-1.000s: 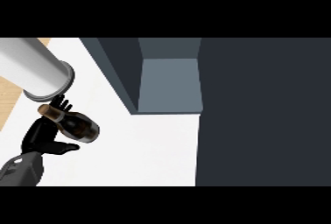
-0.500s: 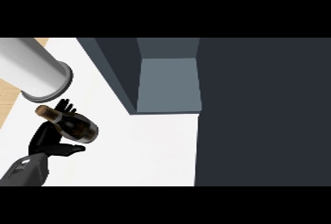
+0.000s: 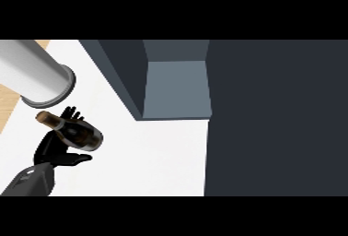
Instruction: Pick up the wine, place it into the cabinet and close the cabinet
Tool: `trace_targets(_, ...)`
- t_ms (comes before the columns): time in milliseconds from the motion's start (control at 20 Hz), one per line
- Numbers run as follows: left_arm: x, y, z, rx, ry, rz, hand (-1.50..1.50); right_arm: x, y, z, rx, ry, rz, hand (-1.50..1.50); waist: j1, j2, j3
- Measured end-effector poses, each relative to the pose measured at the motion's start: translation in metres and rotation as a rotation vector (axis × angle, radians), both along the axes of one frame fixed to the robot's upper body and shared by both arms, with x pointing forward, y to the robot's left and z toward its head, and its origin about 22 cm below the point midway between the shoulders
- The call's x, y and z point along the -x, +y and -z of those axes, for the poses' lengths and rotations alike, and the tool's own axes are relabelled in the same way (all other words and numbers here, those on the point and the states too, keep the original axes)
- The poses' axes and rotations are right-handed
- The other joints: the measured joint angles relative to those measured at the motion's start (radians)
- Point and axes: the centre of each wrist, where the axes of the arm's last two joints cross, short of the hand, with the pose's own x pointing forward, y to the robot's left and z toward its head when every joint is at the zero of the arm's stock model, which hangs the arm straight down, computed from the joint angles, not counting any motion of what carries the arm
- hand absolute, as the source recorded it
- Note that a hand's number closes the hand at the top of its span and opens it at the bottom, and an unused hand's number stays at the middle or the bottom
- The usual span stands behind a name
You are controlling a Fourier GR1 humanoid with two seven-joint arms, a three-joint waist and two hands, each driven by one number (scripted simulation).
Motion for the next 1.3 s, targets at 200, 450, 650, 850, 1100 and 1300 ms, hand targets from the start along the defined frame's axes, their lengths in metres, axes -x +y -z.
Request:
trace_targets(200, 0.001, 0.001, 0.0, 0.015, 0.008, -0.008, 1.5, 0.002, 0.0, 0.001, -0.005, -0.003, -0.004, -1.5, -0.003, 0.001, 0.0)
trace_targets(450, 0.006, -0.004, 0.007, 0.025, 0.007, 0.003, 1.5, 0.001, 0.0, 0.001, -0.007, -0.004, -0.001, -1.5, -0.003, 0.001, 0.0)
trace_targets(650, 0.006, -0.004, 0.007, 0.028, 0.001, 0.013, 1.5, 0.0, -0.001, -0.002, -0.003, -0.003, -0.001, -1.5, -0.002, 0.0, 0.001)
trace_targets(850, 0.004, -0.007, 0.006, 0.023, -0.015, 0.021, 1.5, -0.001, -0.003, -0.001, 0.006, -0.003, -0.001, -1.5, -0.003, 0.0, 0.002)
trace_targets(1100, 0.019, -0.026, 0.023, 0.019, -0.108, -0.061, 1.5, 0.001, -0.004, 0.003, 0.002, 0.005, 0.018, -1.5, 0.017, -0.015, 0.014)
trace_targets(1300, 0.04, -0.038, 0.036, 0.02, -0.171, -0.14, 1.5, 0.001, -0.004, 0.002, 0.004, 0.01, 0.035, -1.5, 0.033, -0.025, 0.022)
